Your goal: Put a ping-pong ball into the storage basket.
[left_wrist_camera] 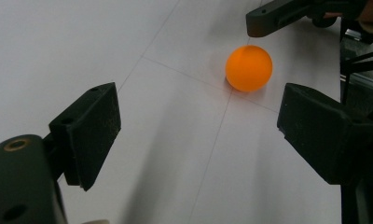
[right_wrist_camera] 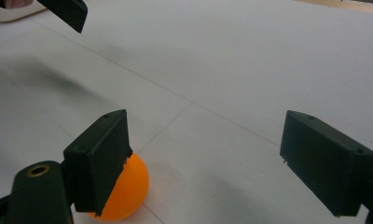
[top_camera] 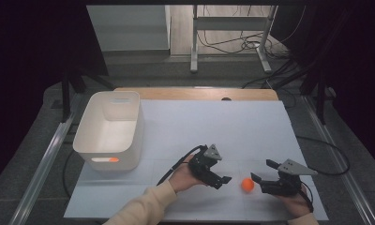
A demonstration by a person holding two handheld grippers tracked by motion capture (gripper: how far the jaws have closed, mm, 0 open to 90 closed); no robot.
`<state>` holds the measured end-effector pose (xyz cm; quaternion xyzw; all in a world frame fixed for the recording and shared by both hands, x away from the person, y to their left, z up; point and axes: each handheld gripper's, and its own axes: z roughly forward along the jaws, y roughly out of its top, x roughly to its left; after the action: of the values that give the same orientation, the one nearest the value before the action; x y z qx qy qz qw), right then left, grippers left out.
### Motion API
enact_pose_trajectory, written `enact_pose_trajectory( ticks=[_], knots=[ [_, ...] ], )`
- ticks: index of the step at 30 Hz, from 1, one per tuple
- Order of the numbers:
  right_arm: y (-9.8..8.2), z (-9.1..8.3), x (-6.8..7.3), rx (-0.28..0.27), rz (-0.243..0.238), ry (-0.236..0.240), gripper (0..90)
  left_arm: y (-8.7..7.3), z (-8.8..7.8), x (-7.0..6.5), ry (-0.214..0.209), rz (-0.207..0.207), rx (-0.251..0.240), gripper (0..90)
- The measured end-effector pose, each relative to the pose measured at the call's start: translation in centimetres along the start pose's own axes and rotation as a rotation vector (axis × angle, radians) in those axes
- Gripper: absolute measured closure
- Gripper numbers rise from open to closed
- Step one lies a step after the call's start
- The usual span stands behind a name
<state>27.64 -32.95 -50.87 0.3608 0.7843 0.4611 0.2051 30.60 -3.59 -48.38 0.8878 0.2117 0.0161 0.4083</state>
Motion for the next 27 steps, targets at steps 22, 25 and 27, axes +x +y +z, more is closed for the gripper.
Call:
enact_pose_trajectory(
  ticks=[22,25,27],
  knots=[
    [0.0,0.1,0.0,0.003,0.003,-0.005,16.3,0.7,3.0,-1.1,-0.061,0.032,0.055,14.1],
    [0.0,0.1,0.0,0.002,0.004,-0.005,16.3,0.9,3.6,-1.4,-0.07,0.044,0.064,14.0],
    [0.0,0.0,-0.1,0.001,0.005,-0.005,16.3,1.1,3.9,-1.4,-0.075,0.044,0.067,14.0]
  ],
)
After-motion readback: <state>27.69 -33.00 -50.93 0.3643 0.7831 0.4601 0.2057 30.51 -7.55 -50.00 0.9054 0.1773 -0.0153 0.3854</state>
